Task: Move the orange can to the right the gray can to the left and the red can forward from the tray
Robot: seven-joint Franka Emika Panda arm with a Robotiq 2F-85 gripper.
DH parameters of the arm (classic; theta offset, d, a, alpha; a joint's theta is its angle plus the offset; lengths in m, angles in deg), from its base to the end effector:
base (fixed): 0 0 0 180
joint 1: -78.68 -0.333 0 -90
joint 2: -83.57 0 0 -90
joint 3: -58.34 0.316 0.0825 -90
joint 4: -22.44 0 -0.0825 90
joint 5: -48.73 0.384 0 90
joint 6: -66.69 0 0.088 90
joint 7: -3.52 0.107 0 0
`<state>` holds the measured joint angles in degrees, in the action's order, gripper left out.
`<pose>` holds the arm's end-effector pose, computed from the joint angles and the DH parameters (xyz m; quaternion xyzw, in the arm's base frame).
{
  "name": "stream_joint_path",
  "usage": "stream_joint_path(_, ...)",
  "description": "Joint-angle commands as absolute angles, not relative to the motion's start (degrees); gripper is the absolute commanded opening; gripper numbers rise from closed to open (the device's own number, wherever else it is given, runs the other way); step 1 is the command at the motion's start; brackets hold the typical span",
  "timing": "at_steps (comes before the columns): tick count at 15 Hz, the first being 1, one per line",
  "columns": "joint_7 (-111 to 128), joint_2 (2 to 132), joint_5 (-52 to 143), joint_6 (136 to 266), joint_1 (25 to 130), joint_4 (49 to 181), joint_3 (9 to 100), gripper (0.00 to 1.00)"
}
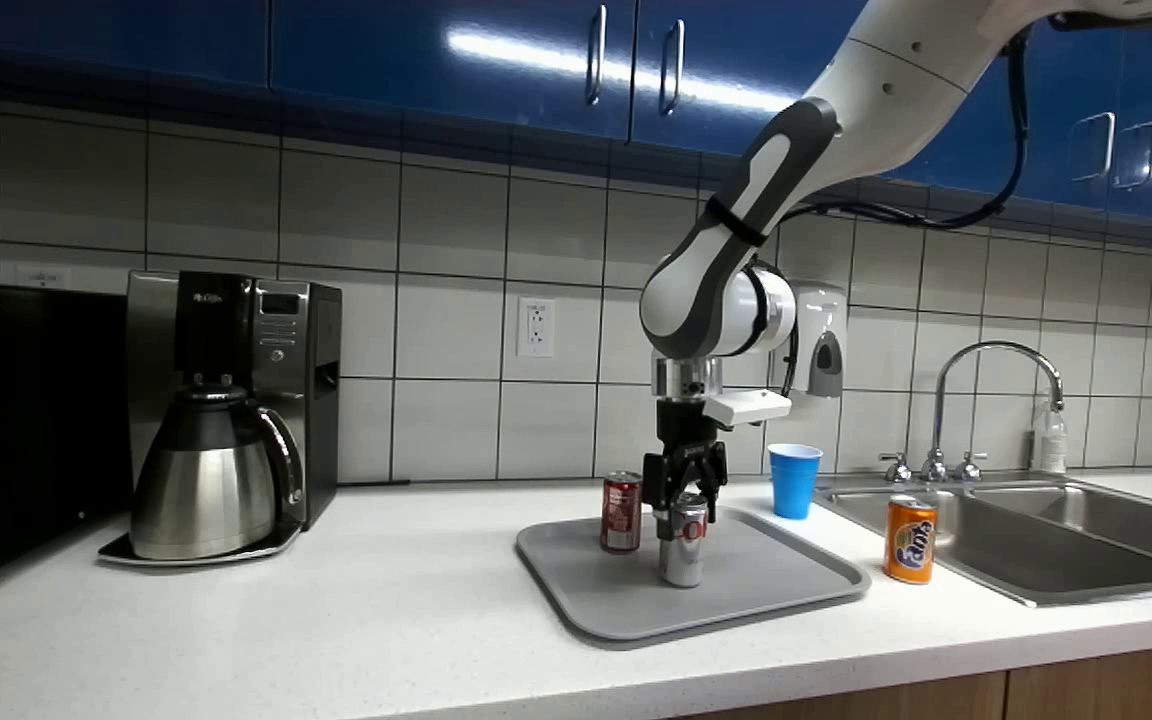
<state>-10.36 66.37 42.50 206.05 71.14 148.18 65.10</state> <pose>0.5338 0.1360 0.2426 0.9588 0.2821 -0.0295 0.0168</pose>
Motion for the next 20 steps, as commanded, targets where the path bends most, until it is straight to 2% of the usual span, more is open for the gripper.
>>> stream_joint_path(1,-8.25,65.55,41.21,205.8,70.99,146.78,65.04,1.0)
stream_joint_path(2,-8.23,65.54,41.22,205.86,71.0,146.79,65.04,0.98)
stream_joint_path(3,-8.13,65.53,41.13,205.95,70.98,146.81,65.0,0.73)
stream_joint_path(5,-8.24,65.48,41.08,205.96,70.99,146.78,65.02,0.72)
stream_joint_path(9,-8.2,65.56,41.06,206.11,70.98,146.9,65.03,0.4)
stream_joint_path(10,-7.96,65.78,40.8,205.72,70.84,147.0,64.97,0.38)
stream_joint_path(20,-10.55,69.13,42.7,203.29,70.17,147.56,68.06,0.38)
